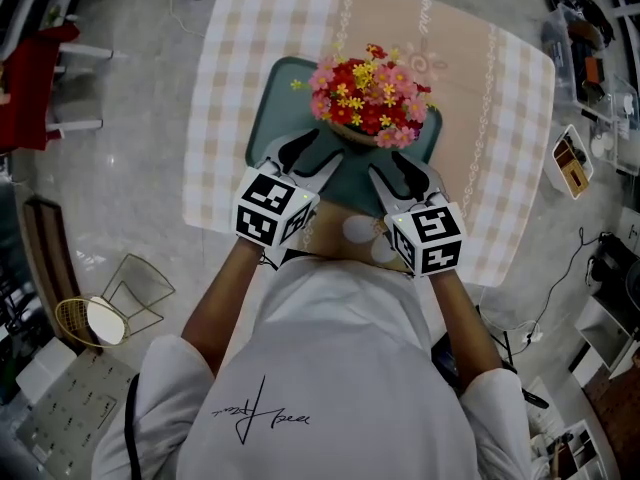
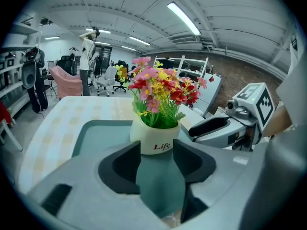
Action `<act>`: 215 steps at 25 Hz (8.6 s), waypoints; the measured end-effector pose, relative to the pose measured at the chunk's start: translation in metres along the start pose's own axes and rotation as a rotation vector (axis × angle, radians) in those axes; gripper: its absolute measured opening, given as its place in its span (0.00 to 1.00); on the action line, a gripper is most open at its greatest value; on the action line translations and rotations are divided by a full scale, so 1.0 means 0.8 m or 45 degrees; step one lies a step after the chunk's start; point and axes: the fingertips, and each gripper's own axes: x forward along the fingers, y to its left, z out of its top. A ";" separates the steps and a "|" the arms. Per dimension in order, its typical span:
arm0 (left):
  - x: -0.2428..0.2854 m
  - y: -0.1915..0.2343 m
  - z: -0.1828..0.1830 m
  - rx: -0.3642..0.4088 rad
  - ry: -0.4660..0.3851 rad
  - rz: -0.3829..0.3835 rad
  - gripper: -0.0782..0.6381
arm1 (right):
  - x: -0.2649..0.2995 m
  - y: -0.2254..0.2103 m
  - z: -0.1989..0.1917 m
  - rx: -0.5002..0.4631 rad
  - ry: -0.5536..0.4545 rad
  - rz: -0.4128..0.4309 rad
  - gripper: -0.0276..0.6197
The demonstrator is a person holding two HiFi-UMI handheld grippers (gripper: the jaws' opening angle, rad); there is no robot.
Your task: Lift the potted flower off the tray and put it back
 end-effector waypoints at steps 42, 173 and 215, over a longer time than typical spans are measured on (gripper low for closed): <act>0.039 0.037 0.010 0.317 0.079 -0.133 0.50 | 0.053 -0.030 0.009 -0.020 0.002 -0.094 0.57; -0.160 -0.054 0.027 0.532 -0.165 -0.161 0.51 | -0.067 0.136 0.063 -0.209 -0.197 -0.046 0.59; -0.150 -0.059 0.071 0.433 -0.269 -0.167 0.50 | -0.082 0.111 0.104 -0.224 -0.247 -0.011 0.59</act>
